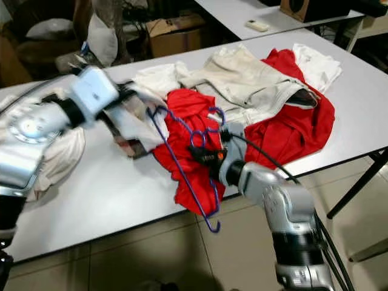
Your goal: Hang hanger
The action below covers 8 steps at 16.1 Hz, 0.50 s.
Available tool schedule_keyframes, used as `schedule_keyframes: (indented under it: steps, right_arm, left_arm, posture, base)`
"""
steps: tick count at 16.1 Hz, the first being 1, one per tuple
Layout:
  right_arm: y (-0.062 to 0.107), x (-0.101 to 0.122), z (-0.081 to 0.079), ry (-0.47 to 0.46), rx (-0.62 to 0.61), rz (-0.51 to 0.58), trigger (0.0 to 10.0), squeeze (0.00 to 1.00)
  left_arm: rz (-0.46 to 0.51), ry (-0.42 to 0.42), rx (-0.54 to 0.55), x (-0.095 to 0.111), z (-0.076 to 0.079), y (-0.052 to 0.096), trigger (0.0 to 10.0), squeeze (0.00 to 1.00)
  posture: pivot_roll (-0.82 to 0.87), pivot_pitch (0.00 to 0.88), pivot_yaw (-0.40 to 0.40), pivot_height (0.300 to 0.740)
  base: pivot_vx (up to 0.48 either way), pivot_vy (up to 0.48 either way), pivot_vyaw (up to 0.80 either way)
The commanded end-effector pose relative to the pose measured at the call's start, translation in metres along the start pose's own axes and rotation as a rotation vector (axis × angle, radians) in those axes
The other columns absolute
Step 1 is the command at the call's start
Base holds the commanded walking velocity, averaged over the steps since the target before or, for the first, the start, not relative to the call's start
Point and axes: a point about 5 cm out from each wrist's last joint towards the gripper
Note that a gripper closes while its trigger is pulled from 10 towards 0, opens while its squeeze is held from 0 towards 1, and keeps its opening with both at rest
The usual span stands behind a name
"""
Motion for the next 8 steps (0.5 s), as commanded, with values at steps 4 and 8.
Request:
schedule_keyframes:
  steps: [4, 8]
  right_arm:
    - [-0.011, 0.027, -0.004, 0.023, 0.029, 0.145, 10.0, 0.0]
    - [-0.009, 0.034, -0.019, 0.144, 0.095, 0.172, 10.0, 0.0]
  left_arm:
    - [0.027, -0.031, -0.004, 0.008, -0.007, 0.011, 1.6, 0.0]
    - [0.037, -0.003, 0.087, 0.011, -0.018, 0.006, 1.3, 0.0]
  posture:
    - [-0.03, 0.0, 0.078, 0.74]
    - [-0.03, 0.0, 0.094, 0.74]
  base:
    - [0.0, 0.0, 0.0]
    - [0.0, 0.0, 0.0]
Point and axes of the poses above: a point about 5 cm out from each wrist's last joint towards the gripper, its own y axis pointing back from the gripper into the wrist, its own x axis along the axis of the wrist's last joint, z = x × y, and after that the axes turned 8 degrees about y, right-handed
